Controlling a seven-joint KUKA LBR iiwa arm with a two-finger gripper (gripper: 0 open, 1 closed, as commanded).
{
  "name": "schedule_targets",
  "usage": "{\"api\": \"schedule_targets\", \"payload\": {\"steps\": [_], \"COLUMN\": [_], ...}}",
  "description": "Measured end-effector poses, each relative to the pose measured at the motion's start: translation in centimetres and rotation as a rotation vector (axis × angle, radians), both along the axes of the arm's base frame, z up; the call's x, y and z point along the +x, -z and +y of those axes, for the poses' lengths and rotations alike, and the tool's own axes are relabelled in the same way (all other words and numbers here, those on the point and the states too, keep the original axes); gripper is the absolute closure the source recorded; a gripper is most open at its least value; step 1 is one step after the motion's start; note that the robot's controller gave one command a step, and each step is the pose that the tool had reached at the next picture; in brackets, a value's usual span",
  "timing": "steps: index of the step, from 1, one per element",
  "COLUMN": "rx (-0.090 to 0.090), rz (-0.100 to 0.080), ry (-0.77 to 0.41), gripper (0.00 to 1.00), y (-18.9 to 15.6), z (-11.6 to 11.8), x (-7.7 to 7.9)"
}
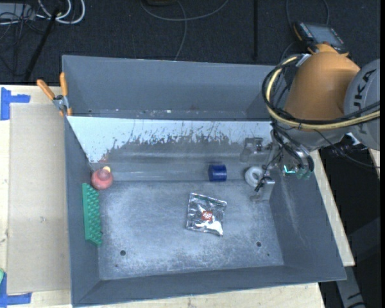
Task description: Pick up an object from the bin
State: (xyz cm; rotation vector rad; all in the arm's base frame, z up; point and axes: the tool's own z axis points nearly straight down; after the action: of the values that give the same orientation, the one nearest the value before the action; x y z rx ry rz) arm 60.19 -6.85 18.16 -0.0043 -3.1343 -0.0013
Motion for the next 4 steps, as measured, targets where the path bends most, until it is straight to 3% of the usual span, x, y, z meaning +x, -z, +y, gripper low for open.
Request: {"api": "schedule_targets", "payload": {"steps": [1, 2, 3, 4], "rx": [0.000, -0.002, -0.003, -0.004], "rz": [-0.001, -0.006, -0.004, -0.003], "ry": [0.188, 0.304, 0.500, 0.622], "gripper": [0.00, 0.00, 0.00, 0.00], "y": [11.5, 8.1, 7.2, 11.3], "z": [6.1, 8.3, 8.3, 8.6], "x": [-6.1, -7.6, -8.6, -9.0]}}
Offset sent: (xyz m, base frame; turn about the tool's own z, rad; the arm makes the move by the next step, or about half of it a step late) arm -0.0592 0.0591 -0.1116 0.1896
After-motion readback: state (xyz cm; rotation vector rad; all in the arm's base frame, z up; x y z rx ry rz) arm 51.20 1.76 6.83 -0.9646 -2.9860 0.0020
